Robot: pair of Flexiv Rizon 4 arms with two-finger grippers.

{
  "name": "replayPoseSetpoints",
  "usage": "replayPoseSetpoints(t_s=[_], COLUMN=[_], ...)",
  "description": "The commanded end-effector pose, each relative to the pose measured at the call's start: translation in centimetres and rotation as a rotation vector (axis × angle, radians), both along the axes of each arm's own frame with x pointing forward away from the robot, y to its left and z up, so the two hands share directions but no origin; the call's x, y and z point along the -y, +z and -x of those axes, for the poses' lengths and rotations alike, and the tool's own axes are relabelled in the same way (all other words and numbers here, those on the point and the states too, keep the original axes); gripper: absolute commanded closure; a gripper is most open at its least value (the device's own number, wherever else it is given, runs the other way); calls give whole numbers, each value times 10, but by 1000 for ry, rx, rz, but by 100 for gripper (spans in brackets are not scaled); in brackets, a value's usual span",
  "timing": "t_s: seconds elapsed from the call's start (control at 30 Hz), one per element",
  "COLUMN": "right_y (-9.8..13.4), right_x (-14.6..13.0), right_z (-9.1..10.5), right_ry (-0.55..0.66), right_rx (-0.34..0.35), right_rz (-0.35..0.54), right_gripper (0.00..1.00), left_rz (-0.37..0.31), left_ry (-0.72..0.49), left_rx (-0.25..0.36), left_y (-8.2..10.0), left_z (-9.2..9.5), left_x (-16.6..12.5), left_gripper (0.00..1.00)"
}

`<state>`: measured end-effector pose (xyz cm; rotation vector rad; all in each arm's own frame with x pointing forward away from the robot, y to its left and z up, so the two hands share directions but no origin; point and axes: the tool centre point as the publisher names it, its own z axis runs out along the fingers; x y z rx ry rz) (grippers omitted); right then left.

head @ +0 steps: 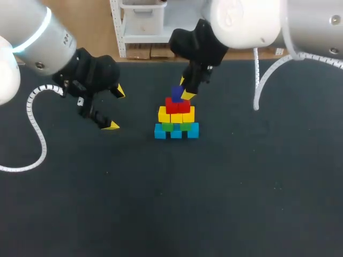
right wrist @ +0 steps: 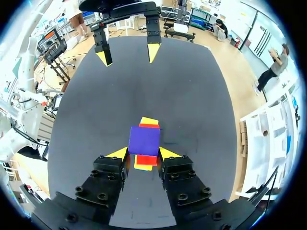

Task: Place the blue cubes, place green cubes on the blue cubes, place the yellow cubes on the green cubes, then place the red cubes on the yellow cubes, and place purple cube on the red cubes.

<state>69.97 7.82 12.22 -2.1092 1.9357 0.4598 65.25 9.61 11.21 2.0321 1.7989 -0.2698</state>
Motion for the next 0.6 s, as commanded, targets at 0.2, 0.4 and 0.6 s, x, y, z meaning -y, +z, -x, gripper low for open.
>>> replayPoseSetpoints(t_s=[0.2, 0.4, 0.6], right_y=[-2, -4, -5], right_x=[-1, 0, 1], right_z=[-1, 0, -1], right_ry=[3, -1, -4], right_rx=[-2, -4, -6], right_rz=[5, 7, 11], right_gripper=[100, 100, 100], left_rz=[4, 4, 4], left_ry=[-4, -4, -4], left_rx=[1, 1, 1], left_y=[-1, -1, -1], left_z=[0, 0, 0], left_x=[-1, -1, -1], left_gripper=[0, 0, 0])
